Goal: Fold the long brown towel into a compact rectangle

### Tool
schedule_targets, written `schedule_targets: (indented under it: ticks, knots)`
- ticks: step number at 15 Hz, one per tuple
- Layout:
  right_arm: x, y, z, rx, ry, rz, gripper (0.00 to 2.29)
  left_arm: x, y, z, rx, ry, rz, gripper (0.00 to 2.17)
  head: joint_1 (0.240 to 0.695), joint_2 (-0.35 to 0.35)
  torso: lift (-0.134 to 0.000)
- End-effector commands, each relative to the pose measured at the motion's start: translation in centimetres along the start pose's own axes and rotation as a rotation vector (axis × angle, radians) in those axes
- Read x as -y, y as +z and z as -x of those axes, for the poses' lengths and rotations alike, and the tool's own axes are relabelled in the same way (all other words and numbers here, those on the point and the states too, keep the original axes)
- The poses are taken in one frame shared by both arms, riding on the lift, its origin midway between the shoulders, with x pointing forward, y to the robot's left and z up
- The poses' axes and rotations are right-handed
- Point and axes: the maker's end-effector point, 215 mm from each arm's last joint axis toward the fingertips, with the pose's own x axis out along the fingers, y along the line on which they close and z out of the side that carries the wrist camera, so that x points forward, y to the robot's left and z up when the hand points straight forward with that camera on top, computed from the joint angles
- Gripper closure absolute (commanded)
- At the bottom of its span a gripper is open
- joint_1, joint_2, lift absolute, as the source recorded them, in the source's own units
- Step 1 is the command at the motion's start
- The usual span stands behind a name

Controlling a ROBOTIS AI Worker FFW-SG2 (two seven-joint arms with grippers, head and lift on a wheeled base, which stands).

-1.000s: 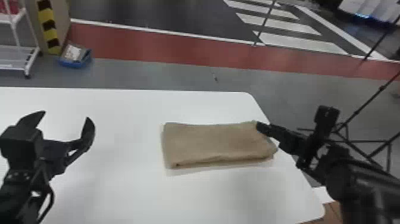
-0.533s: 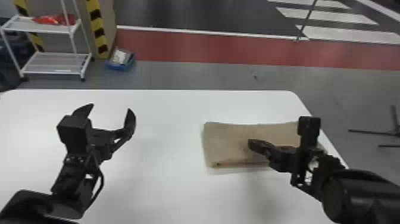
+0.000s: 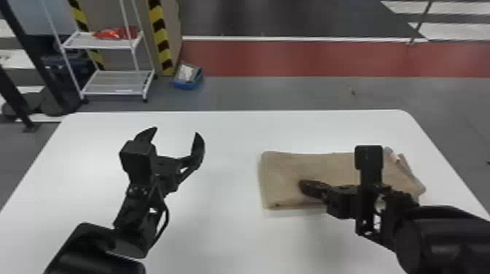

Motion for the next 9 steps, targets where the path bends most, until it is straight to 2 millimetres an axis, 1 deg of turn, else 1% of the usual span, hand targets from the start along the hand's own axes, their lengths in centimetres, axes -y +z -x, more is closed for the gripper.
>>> schedule_targets:
  ticks: [1,2,3,4,6,8,9]
  knots:
    - [-3.2,0.2,-1.3,-0.001,0.036,0.006,1.69,0.1,0.0,0.0,0.001,0.000,0.000,0.04,0.695,0.018,-0.117]
    - [-5.6,0.1,-2.1,-0.010,0.070,0.024,1.69,0.1,0.0,0.0,0.001,0.000,0.000,0.04,0.695,0.028,-0.117]
    - [-6.9,0.2,-2.9,-0.014,0.074,0.029,1.69,0.1,0.0,0.1,0.001,-0.001,-0.001,0.04,0.695,0.052,-0.117]
    - [-7.9,0.0,-3.6,-0.019,0.084,0.023,1.69,0.1,0.0,0.1,-0.001,-0.001,0.000,0.04,0.695,0.070,-0.117]
    - [-10.6,-0.5,-5.2,-0.037,0.123,0.013,1.69,0.3,-0.1,0.1,-0.001,-0.004,0.001,0.04,0.695,0.098,-0.117]
    - [-12.7,0.3,-6.2,-0.023,0.143,0.011,1.69,0.3,-0.2,0.2,-0.004,-0.004,0.001,0.04,0.695,0.135,-0.117]
    - [-13.4,0.6,-6.3,-0.014,0.151,0.015,1.69,0.4,-0.2,0.2,-0.004,-0.005,0.001,0.04,0.695,0.146,-0.117]
